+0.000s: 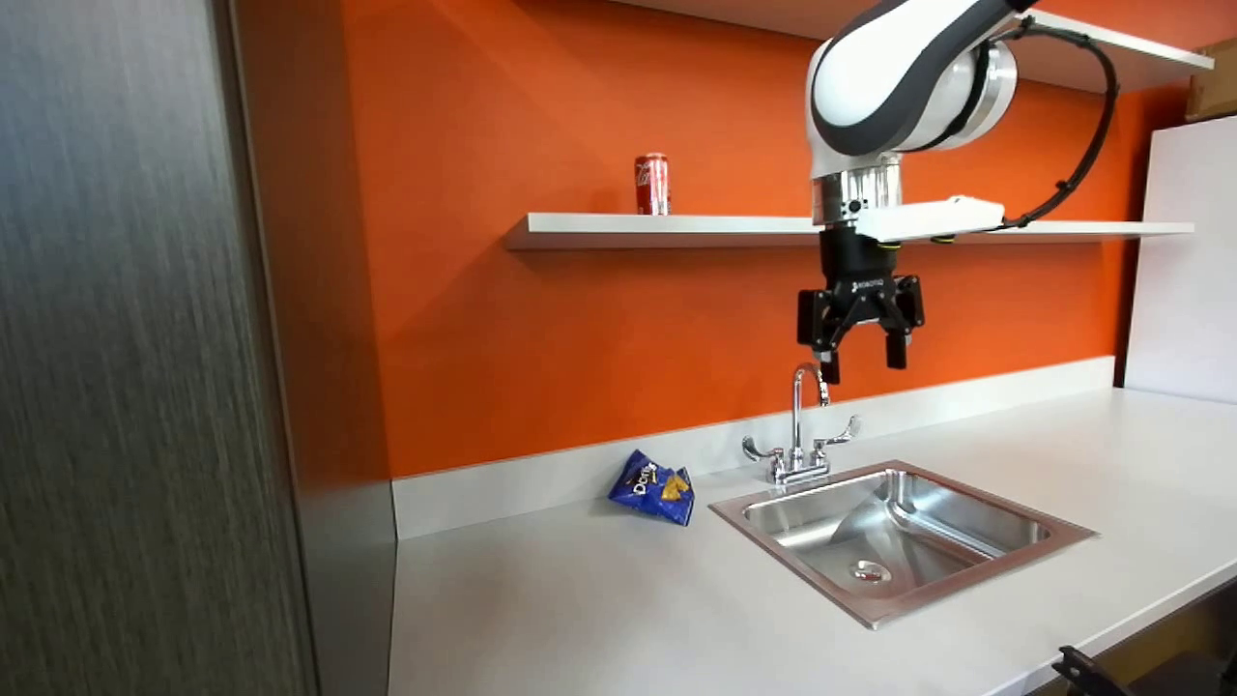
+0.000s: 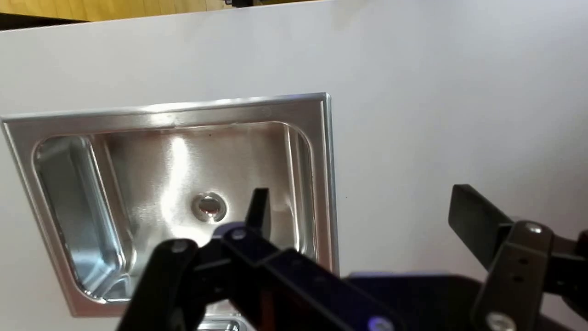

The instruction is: Put the Cola can on the left side of the first shelf

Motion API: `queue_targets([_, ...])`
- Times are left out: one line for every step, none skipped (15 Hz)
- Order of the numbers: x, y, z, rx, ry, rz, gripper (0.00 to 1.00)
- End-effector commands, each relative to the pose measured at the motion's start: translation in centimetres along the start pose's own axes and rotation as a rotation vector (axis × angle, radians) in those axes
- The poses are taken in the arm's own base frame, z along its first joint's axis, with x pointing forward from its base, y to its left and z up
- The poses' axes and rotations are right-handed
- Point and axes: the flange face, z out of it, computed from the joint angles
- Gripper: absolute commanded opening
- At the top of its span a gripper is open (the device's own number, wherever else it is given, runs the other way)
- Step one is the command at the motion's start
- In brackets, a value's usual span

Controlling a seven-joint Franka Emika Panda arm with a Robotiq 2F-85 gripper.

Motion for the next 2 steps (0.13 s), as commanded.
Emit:
queue_targets([0.02,-0.01,-0.08,0.000,0.000,0.000,1.00])
queue_targets([0.03,-0.01,-0.09,0.000,0.000,0.000,1.00])
